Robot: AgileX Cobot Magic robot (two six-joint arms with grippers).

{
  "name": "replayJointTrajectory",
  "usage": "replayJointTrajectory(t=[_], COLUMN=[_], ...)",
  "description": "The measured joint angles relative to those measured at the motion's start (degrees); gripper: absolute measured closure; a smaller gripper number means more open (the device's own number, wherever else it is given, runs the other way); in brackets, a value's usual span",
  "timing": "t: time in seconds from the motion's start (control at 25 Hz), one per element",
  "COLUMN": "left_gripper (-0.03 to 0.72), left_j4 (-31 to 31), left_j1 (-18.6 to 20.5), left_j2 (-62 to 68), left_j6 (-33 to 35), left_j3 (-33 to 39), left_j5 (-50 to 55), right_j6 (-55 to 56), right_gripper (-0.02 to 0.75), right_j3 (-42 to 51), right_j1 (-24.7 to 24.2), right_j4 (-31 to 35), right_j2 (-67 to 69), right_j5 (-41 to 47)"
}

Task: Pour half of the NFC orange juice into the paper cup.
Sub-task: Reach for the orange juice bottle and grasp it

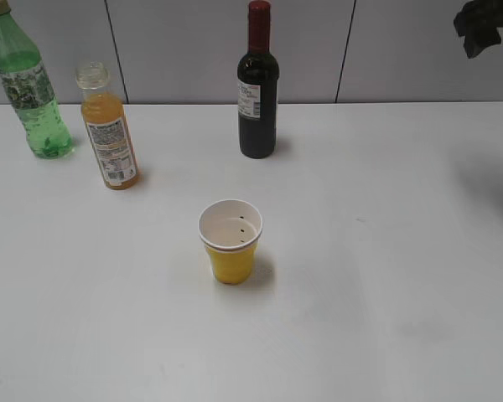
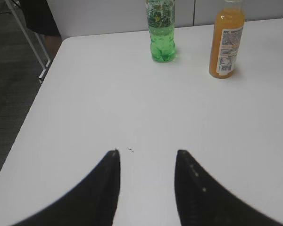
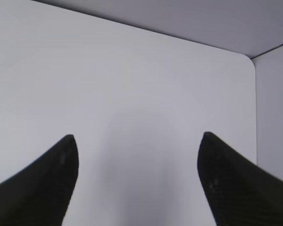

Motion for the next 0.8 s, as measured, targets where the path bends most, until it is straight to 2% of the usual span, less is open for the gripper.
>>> replayJointTrajectory(t=[0.2, 0.4, 0.56, 0.8], left_gripper=[0.386, 0.386, 0.392, 0.405], left_j4=[0.0, 0.0, 0.0, 0.0], left_j1=[0.0, 0.0, 0.0, 0.0], left_j2=[0.0, 0.0, 0.0, 0.0], left_j6=[0.0, 0.0, 0.0, 0.0], left_j3=[0.0, 0.0, 0.0, 0.0], left_j5=[0.0, 0.0, 0.0, 0.0], right_j6=[-5.7, -9.8, -10.5, -10.7], right_gripper=[0.143, 0.143, 0.143, 0.144], right_j3=[-7.5, -7.8, -3.4, 10.1], right_j1=[-0.4, -2.3, -2.6, -2.6], right_j4=[8.3, 18.9, 20.1, 20.1], right_j2=[-0.4, -1.1, -5.7, -18.0], right_j5=[13.7, 21.9, 22.5, 22.4])
